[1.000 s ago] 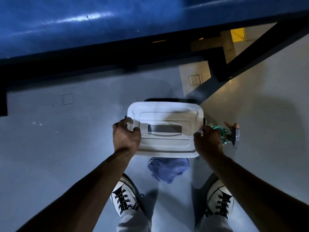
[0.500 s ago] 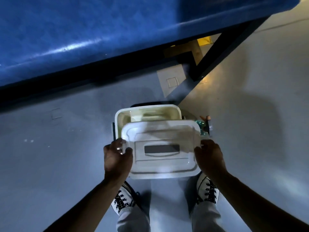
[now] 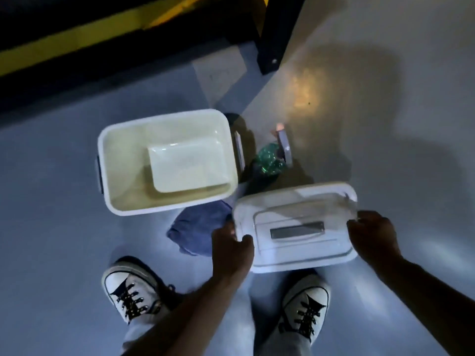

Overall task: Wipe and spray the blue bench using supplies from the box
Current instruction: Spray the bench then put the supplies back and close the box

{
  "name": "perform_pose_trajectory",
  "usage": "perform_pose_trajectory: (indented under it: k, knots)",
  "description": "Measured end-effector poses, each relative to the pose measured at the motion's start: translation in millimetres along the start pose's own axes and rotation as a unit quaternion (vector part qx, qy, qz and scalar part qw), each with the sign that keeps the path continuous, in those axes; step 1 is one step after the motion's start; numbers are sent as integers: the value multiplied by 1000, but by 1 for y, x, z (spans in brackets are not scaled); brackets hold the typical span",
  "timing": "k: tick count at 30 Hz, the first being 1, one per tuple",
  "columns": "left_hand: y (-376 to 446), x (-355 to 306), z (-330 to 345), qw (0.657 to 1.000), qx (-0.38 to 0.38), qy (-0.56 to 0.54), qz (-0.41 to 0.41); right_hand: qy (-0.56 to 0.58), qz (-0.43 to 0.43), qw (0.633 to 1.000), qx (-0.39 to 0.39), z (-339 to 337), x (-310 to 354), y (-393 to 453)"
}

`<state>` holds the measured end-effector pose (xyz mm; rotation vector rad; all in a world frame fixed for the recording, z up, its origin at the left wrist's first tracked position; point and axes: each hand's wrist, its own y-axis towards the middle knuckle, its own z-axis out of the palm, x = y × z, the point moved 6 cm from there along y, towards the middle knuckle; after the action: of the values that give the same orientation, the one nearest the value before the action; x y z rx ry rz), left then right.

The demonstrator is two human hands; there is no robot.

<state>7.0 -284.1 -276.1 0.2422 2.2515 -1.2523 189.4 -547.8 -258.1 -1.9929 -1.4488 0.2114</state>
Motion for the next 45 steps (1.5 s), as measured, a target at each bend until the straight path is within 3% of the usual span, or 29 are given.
perform_pose_trajectory:
  k: [6,14,18,23,27,31,40,45]
  knots:
    - [26,27,66,999,18,-21,-45,-16,-22,997,66,23,-25,54]
    - [31,40,64,999,48,9,-6,12,-10,996,92,50,-26,56]
    - [19,22,26,997,-4,63,39,43,-121,990,55,40,18,20]
    - [26,13,-30,976,-74,190,79,100,-293,950,27,39,107,-10]
    - [48,30,-39,952,-65,295,51,44,-331,941,56,65,141,6]
    - [71,50,-30,923,-88,370,61,65,-358,928,75,93,152,40]
    - [82,48,-58,960,-57,269,59,68,-336,934,100,92,164,39]
    - [44,23,-70,972,-33,213,95,48,-338,938,63,62,169,3]
